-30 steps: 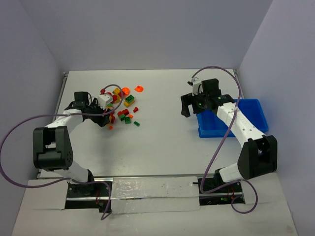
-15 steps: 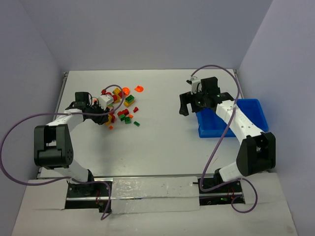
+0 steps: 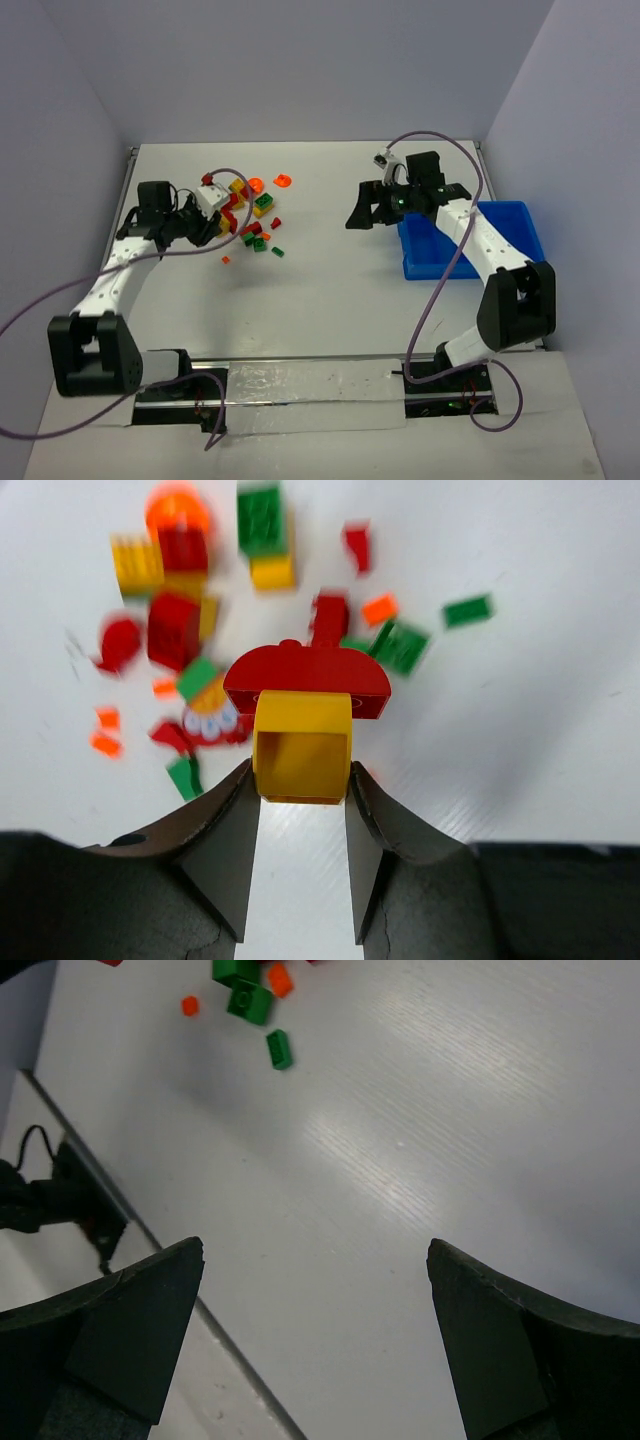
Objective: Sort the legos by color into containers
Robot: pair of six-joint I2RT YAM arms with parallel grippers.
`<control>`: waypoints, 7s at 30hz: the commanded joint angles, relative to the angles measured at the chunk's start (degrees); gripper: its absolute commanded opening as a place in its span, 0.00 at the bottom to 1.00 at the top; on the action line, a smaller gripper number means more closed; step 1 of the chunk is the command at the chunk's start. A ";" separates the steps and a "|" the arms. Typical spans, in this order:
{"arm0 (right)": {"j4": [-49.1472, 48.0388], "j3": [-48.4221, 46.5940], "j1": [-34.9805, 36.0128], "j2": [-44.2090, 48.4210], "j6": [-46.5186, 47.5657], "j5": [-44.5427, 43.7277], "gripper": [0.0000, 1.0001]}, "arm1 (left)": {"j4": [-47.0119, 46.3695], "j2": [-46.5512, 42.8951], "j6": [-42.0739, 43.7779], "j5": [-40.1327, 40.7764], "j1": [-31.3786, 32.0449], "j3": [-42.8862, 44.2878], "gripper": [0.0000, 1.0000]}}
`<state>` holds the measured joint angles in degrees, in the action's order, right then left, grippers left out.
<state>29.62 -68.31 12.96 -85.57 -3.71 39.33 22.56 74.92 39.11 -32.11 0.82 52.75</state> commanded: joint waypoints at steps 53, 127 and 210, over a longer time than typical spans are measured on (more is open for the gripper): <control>-44.22 3.10 5.73 -13.74 -44.85 36.85 0.00 | 1.86 -11.82 -20.14 -8.31 24.55 4.16 0.00; 14.63 -10.56 2.99 5.52 19.52 10.75 0.84 | -9.86 -3.43 -36.34 -31.01 25.29 9.34 0.00; 11.69 -20.63 -34.41 -22.05 30.47 -35.11 0.71 | -2.70 16.37 -40.00 24.48 14.27 21.47 0.92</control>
<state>43.11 -88.18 -21.63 -107.35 27.31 5.08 19.96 88.57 -1.06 -10.91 17.03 69.76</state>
